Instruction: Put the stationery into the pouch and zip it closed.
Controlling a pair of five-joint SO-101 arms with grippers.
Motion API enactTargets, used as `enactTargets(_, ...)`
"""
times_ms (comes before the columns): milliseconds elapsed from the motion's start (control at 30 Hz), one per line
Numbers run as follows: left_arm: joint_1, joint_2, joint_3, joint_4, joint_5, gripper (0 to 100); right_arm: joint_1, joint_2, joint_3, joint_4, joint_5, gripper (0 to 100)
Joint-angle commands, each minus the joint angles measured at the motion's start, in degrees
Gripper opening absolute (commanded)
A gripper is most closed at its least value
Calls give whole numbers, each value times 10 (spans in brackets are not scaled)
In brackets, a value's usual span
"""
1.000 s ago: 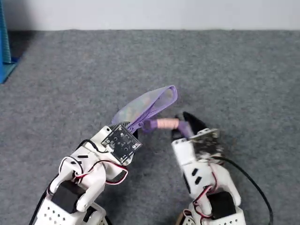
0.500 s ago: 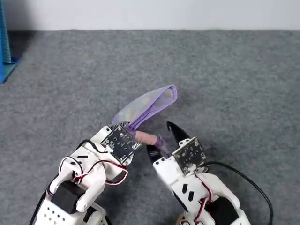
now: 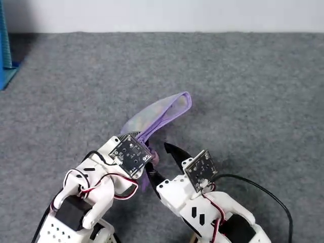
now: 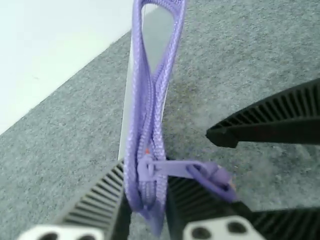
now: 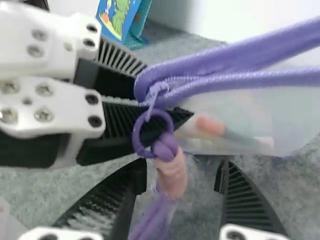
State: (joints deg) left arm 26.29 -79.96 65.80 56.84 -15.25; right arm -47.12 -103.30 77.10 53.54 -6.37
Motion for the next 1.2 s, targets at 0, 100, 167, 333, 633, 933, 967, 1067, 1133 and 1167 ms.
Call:
enactTargets(0, 0, -18, -6, 3, 6, 10, -3, -7, -21, -29, -6, 190)
enactTargets(100, 0, -18, -7, 18, 6, 10, 0, -7, -6, -67, -4, 105)
enactTargets(167, 0, -18, -7, 18, 6, 10, 10, -7, 25, -102, 14, 80)
enactTargets(333, 0, -18, -7, 18, 6, 10, 36, -7, 73, -138, 34, 74)
enactTargets(633, 0, -18, -6, 23, 6, 10, 197, -7, 19, -137, 35, 6)
enactTargets(933, -1, -22, -6, 50, 6, 10, 327, -7, 32, -178, 60, 6)
enactTargets(967, -1, -22, -6, 50, 6, 10, 336, -7, 38, -192, 62, 6)
enactTargets(1067, -1, -22, -8, 60, 6, 10, 359, -7, 56, -225, 63, 6)
enactTargets(1133, -1, -22, -8, 67, 6, 10, 375, -7, 66, -241, 63, 6)
enactTargets(1167, -1, -22, -7, 70, 6, 10, 383, -7, 69, -248, 63, 6)
